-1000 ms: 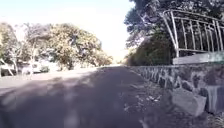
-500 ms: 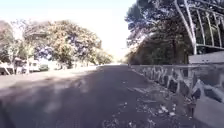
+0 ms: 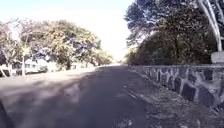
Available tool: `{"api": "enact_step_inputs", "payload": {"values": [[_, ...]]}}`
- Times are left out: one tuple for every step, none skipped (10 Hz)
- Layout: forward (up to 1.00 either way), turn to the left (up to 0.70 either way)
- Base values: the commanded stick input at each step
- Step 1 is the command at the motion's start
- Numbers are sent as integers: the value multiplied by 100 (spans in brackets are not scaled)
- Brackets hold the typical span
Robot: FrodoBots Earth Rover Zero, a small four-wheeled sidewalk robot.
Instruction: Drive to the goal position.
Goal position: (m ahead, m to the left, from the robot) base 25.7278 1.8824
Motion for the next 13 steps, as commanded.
{"api": "enact_step_inputs", "payload": {"values": [[100,0],[100,0],[100,0],[100,0],[100,0],[100,0],[100,0],[100,0],[100,0],[100,0],[100,0],[100,0],[100,0]]}}
